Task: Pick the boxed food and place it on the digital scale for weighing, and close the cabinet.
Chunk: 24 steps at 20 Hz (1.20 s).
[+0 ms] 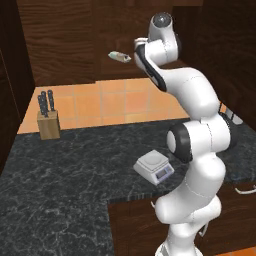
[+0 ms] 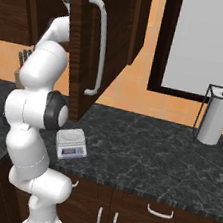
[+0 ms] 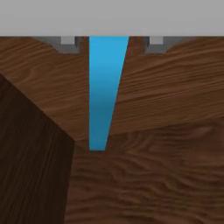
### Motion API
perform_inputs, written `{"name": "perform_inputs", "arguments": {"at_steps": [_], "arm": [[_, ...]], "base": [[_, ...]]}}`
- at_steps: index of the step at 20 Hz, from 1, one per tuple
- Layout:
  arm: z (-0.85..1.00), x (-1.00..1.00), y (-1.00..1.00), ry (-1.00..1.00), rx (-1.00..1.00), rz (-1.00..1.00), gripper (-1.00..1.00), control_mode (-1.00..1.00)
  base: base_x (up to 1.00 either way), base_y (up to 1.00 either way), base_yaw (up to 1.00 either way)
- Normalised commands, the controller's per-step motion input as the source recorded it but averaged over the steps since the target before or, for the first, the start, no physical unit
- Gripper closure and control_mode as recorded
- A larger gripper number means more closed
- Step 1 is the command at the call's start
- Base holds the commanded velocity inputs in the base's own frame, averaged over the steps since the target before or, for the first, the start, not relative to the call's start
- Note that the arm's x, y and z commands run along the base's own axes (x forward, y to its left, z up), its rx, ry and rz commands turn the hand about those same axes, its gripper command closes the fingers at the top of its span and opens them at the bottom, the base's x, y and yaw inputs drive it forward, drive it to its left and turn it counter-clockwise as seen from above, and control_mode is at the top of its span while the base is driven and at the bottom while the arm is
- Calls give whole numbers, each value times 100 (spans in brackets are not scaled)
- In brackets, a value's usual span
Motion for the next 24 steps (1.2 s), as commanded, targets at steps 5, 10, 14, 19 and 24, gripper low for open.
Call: {"name": "perform_inputs", "arguments": {"at_steps": [5,10,14,19,24], "arm": [[-15,0,-13,-4,0,0,100,-100],[-4,-38,44,0,-1,0,100,-100],[0,-85,36,-5,0,1,100,-100],[12,-100,27,10,-1,4,100,-100],[-18,-100,12,7,-2,13,100,-100]], "base": [[0,0,0],[0,0,0],[0,0,0],[0,0,0],[0,0,0]]}}
